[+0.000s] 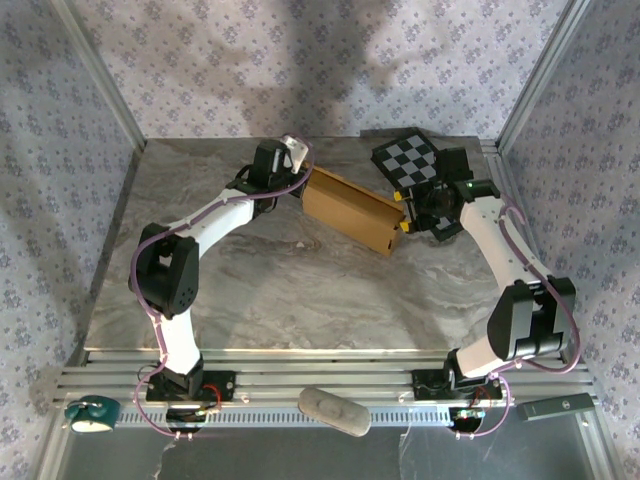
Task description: Fold the paper box
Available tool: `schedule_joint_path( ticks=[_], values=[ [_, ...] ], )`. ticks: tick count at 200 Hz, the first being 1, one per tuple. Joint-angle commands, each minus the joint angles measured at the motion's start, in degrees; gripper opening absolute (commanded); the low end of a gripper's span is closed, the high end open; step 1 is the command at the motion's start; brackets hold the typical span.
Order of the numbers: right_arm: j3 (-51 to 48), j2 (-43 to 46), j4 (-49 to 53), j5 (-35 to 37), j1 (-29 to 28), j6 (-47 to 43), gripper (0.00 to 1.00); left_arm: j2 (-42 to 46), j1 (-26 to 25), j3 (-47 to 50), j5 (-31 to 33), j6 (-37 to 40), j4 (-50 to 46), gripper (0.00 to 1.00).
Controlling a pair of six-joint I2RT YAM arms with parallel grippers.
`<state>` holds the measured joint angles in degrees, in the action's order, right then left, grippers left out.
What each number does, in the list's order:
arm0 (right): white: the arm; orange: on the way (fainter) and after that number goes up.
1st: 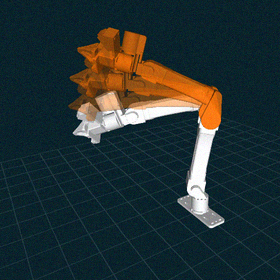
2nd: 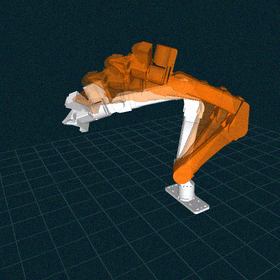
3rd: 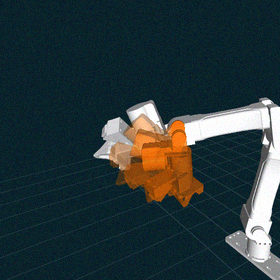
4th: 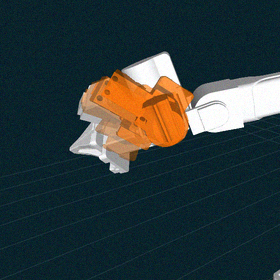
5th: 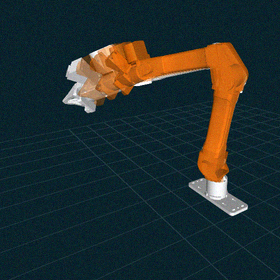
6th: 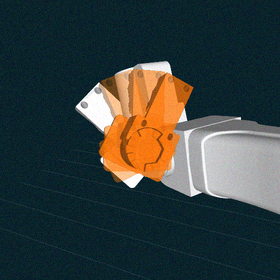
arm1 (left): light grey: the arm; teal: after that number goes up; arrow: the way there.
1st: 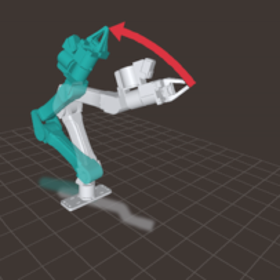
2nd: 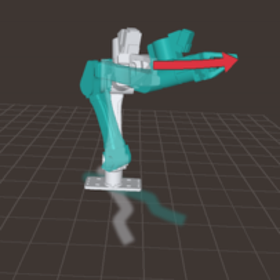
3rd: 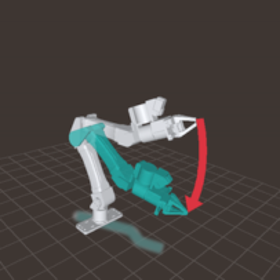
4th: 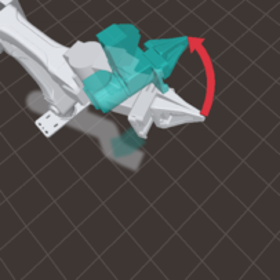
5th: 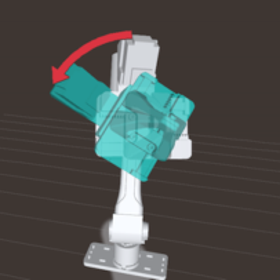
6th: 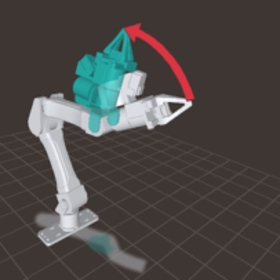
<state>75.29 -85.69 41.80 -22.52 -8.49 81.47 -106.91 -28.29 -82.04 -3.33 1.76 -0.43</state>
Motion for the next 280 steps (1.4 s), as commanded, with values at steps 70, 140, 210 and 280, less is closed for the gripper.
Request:
schedule_joint_path(
  ticks=[70, 140, 210, 280],
  values=[
    [2.2, -2.41, 5.91, -0.53, -0.62, -5.95, 0.53, -1.8, -1.16, 1.18, -0.33, -1.74, -11.79, 0.0],
    [1.24, 0.4, 11.04, 4.38, -0.93, -14.18, 0.4, -3.03, -1.48, 0.83, 2.32, -3.58, -12.41, 0.0],
    [2.7, 0.0, 14.83, 9.17, -2.9, -18.33, 0.24, -3.26, -1.61, 0.66, 3.16, -4.72, -12.71, 0.0],
    [2.36, -0.33, 15.96, 13.03, -4.37, -21.76, 0.17, -4.86, -1.6, -2.28, 3.16, -6.71, -15.6, 0.0]
  ],
)
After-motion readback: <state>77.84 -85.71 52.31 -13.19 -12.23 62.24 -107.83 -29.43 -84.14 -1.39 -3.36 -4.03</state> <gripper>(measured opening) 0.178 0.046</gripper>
